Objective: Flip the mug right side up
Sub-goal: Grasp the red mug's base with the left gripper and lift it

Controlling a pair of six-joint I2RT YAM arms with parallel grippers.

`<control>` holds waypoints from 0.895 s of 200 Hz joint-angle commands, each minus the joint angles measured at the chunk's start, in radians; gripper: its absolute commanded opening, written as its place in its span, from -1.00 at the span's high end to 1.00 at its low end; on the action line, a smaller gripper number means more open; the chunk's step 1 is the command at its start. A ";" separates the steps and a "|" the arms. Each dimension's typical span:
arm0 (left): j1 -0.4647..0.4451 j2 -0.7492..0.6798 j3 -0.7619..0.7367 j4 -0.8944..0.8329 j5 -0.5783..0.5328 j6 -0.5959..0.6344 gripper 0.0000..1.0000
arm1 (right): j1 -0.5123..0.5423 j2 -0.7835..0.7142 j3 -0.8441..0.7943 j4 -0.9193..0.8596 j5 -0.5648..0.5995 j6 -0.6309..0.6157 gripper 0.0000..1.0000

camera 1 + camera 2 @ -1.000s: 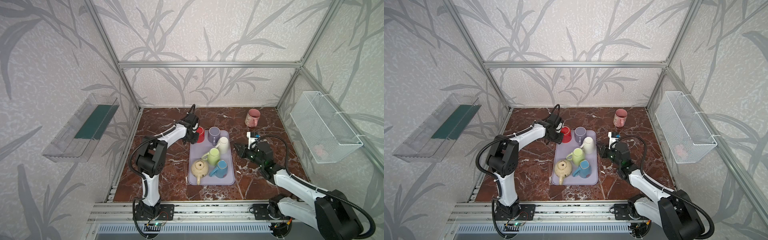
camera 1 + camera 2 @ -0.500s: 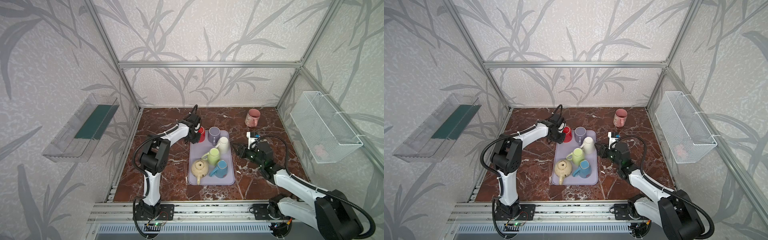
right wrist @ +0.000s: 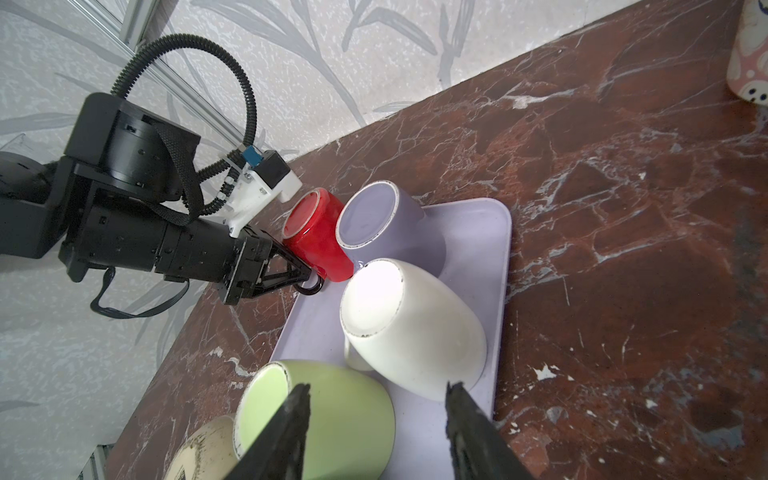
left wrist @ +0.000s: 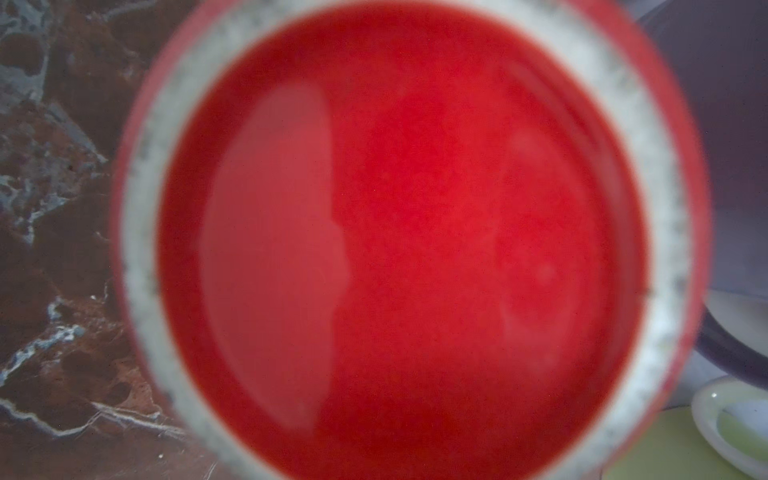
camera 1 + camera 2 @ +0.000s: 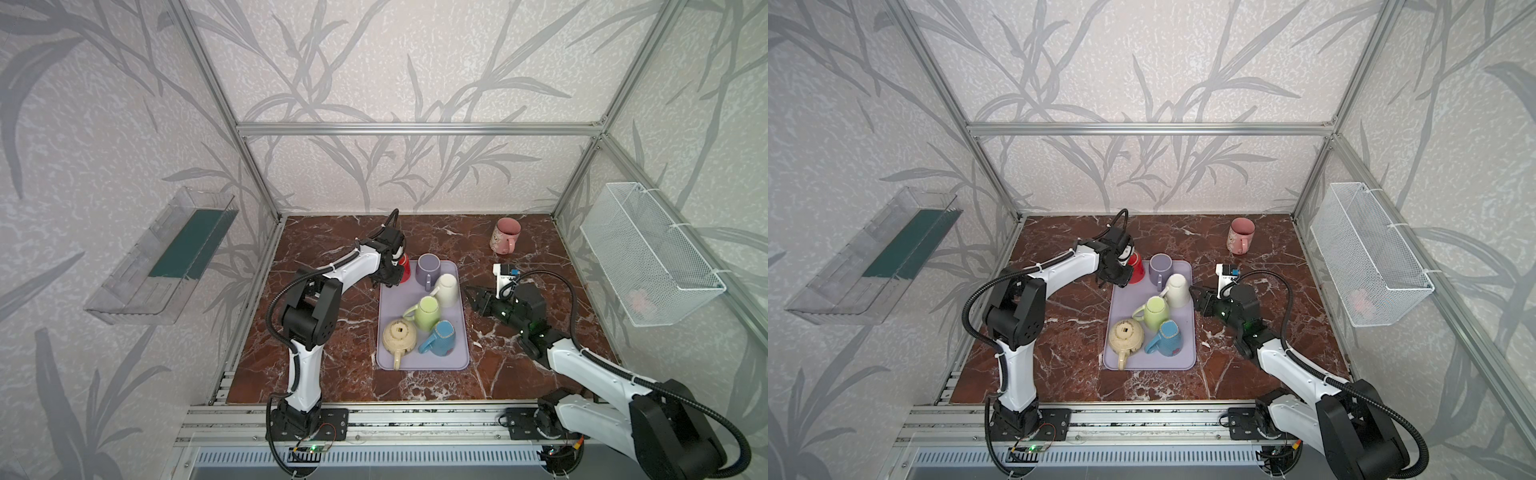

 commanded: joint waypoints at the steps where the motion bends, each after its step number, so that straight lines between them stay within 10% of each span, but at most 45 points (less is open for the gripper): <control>1: -0.003 -0.010 0.026 -0.025 -0.003 0.006 1.00 | 0.005 -0.011 -0.005 0.031 -0.011 -0.009 -0.07; 179: -0.007 -0.409 -0.181 0.121 0.221 -0.126 1.00 | 0.006 0.011 -0.044 0.210 -0.121 0.011 -0.10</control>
